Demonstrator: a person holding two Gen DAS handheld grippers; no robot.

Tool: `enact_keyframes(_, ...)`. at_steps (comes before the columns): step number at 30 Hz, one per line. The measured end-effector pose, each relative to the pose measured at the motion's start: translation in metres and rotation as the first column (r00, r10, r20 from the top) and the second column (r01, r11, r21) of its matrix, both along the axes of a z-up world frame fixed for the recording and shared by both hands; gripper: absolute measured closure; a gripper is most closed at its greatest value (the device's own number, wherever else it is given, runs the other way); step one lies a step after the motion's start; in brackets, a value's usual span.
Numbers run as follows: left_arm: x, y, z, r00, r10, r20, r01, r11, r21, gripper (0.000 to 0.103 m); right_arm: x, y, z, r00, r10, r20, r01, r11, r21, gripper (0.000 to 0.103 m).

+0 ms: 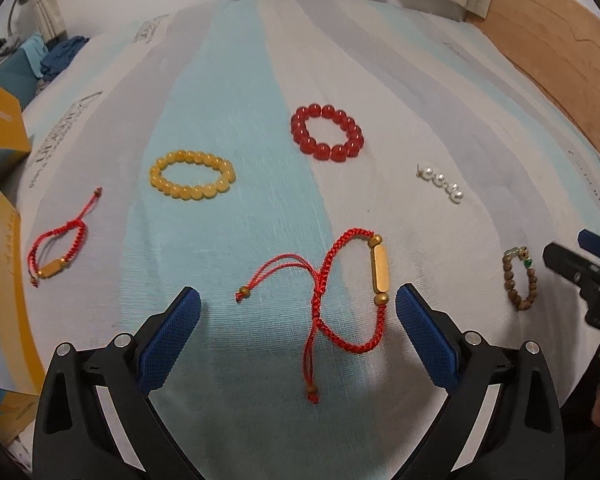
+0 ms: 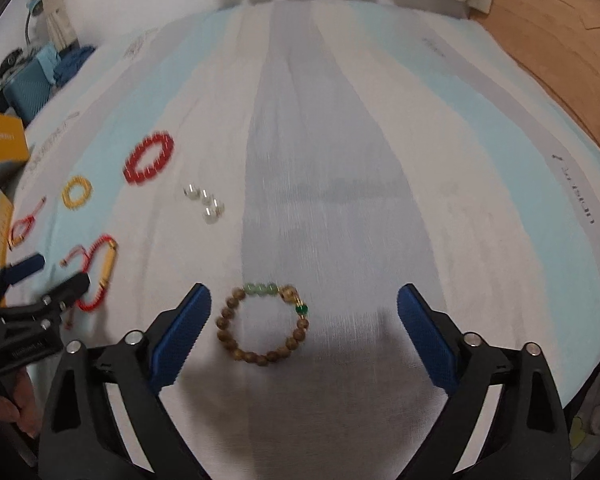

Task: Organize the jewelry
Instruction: 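Grasp the red cord bracelet with left tool while right tool grasps wooden bead bracelet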

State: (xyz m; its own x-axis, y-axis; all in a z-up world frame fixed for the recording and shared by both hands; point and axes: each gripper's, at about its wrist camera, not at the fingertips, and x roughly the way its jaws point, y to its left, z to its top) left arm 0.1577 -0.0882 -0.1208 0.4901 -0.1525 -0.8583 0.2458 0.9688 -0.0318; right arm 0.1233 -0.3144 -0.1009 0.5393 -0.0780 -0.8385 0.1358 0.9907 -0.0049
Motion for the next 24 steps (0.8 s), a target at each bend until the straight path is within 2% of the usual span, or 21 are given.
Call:
enact_keyframes(4,0.004,0.0,-0.012,1.0,0.018,-0.014,-0.018,1.0,0.01,0.011,0.004,-0.003,-0.021,0.998,0.005,-0.057,-0.006,1.0,-0.01,0.02)
enact_keyframes(6,0.006,0.001,-0.017,0.999,0.029,-0.019,-0.029,1.0,0.001,0.01,0.008,-0.005,-0.034,0.995,-0.003,-0.1,0.001,1.0,-0.015,0.029)
enact_keyframes(7,0.007,0.001,-0.017,0.999,0.032,-0.02,-0.032,0.999,-0.003,0.01,0.009,-0.006,-0.038,0.993,-0.002,-0.117,0.001,1.0,-0.007,0.029)
enact_keyframes(9,0.008,0.001,-0.019,0.999,0.04,-0.017,-0.04,0.999,-0.006,0.011,0.01,-0.006,-0.041,0.992,-0.002,-0.124,0.002,1.0,0.0,0.03)
enact_keyframes(12,0.008,-0.002,-0.02,0.999,0.028,-0.016,-0.028,1.0,0.002,0.016,0.011,-0.004,-0.041,0.992,0.01,-0.124,-0.009,1.0,0.006,0.037)
enact_keyframes(15,0.006,-0.004,-0.019,1.0,0.008,-0.019,-0.008,1.0,0.004,0.026,0.011,-0.003,-0.042,0.991,0.016,-0.13,-0.014,1.0,0.012,0.046)
enact_keyframes(17,0.006,-0.005,-0.019,0.999,0.007,-0.033,-0.007,1.0,0.011,0.04,0.013,-0.003,-0.041,0.991,0.017,-0.133,-0.016,1.0,0.015,0.054)
enact_keyframes(24,0.002,-0.007,-0.019,0.999,-0.016,-0.043,0.018,0.999,0.037,0.055,0.014,0.002,-0.039,0.989,0.013,-0.146,-0.012,1.0,0.012,0.085)
